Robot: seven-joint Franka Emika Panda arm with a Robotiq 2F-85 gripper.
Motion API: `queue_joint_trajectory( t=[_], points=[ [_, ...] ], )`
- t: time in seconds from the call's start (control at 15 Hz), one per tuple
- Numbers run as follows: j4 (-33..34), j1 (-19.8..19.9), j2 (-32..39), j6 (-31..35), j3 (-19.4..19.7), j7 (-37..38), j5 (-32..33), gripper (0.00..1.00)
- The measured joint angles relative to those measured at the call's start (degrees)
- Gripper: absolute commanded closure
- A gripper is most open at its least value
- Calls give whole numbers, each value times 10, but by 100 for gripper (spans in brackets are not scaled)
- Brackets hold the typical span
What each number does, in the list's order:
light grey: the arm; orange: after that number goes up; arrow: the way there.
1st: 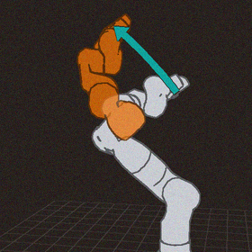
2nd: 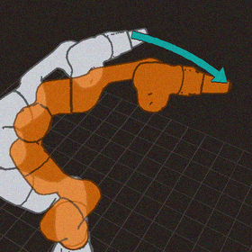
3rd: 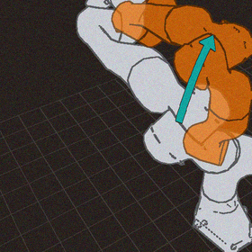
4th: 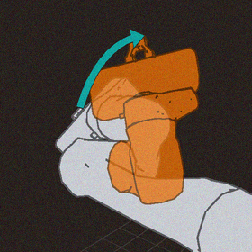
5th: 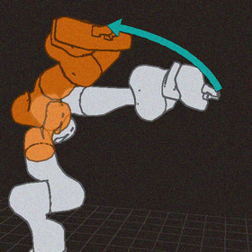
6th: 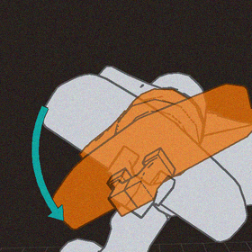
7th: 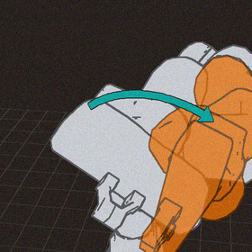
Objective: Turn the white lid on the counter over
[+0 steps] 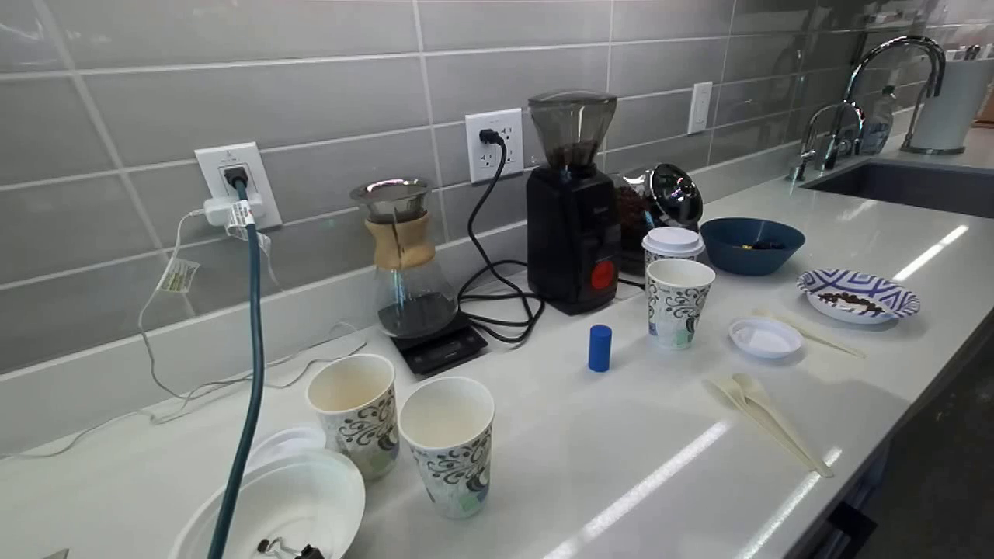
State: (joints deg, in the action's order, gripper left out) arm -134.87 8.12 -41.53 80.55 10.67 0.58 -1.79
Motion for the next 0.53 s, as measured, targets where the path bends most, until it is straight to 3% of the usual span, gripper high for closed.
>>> queue_joint_trajectory(
  t=[0.53],
  points=[
    [0, 4, 42, 128, -27, 154, -127, 0]
  ],
)
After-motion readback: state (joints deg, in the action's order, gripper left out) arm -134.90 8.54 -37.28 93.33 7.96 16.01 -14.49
